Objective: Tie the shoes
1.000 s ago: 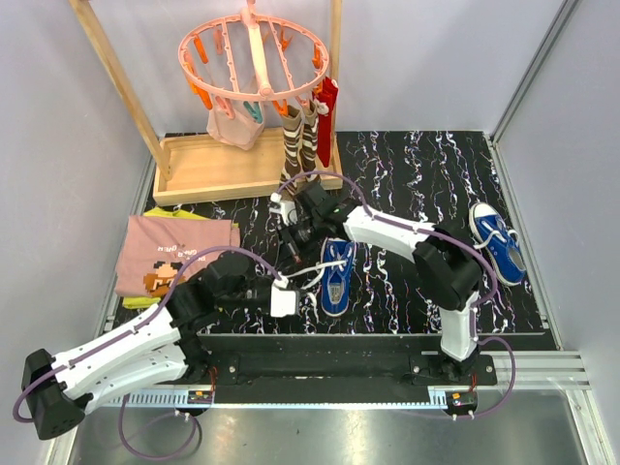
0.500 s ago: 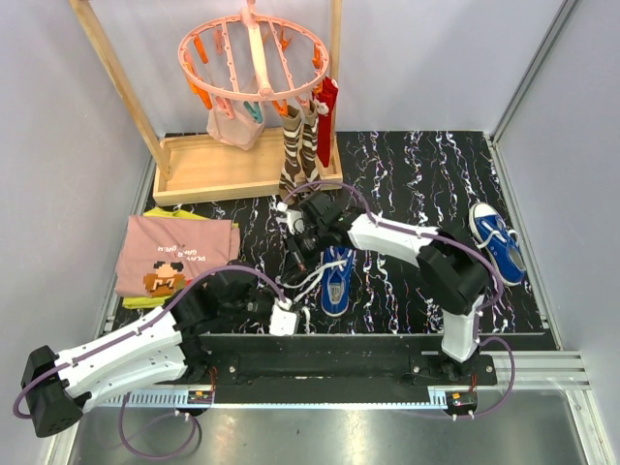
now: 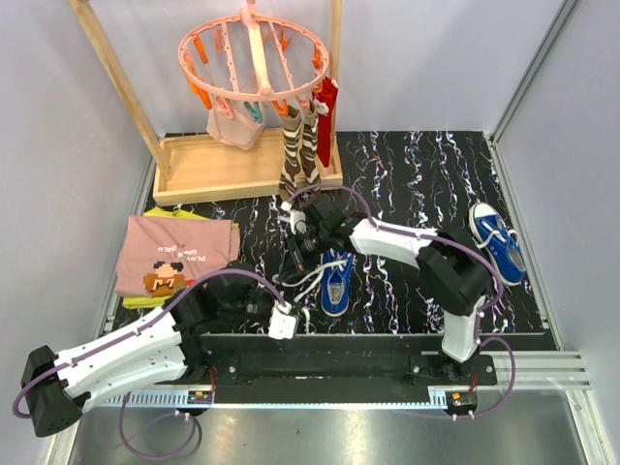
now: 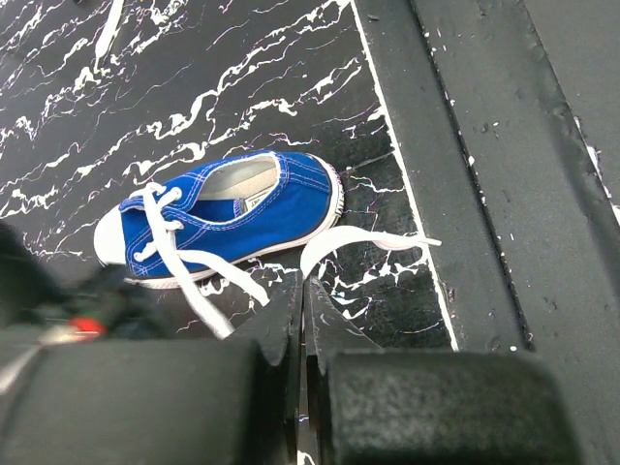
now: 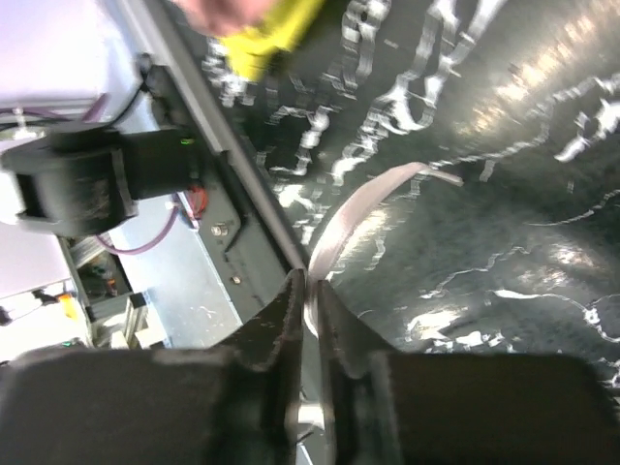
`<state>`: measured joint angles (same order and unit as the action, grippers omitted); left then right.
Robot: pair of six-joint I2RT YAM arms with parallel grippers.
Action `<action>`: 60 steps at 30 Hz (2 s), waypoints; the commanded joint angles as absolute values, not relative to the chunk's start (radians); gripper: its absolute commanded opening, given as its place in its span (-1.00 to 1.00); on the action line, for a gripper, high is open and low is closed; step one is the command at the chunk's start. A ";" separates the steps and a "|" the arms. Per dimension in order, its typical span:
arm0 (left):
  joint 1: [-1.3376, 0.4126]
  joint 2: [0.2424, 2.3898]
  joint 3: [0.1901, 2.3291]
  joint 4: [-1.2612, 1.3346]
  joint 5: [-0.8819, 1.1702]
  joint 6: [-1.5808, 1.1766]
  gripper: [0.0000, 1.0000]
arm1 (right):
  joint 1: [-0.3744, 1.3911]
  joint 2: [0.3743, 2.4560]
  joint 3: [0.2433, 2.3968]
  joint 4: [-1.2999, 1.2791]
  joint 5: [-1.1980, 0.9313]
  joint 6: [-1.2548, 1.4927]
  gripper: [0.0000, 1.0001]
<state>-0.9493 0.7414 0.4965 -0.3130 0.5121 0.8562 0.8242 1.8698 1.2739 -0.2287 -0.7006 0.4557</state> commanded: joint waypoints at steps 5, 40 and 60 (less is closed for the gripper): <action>-0.954 0.730 0.488 -0.293 0.515 0.832 -1.00 | 0.789 1.841 1.336 -0.229 -0.736 0.472 0.14; -0.453 1.606 0.999 -0.250 0.304 -0.416 -1.00 | 0.802 1.413 1.203 -0.559 -0.428 -0.316 0.29; -0.390 1.666 0.985 -0.259 0.351 -0.439 -1.00 | 1.101 1.818 1.187 -0.051 -0.252 -0.413 0.11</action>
<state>-0.4023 1.6562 0.9493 -0.2707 0.3206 -0.4274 1.1046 1.7840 1.2030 -0.2367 -0.3046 -0.3725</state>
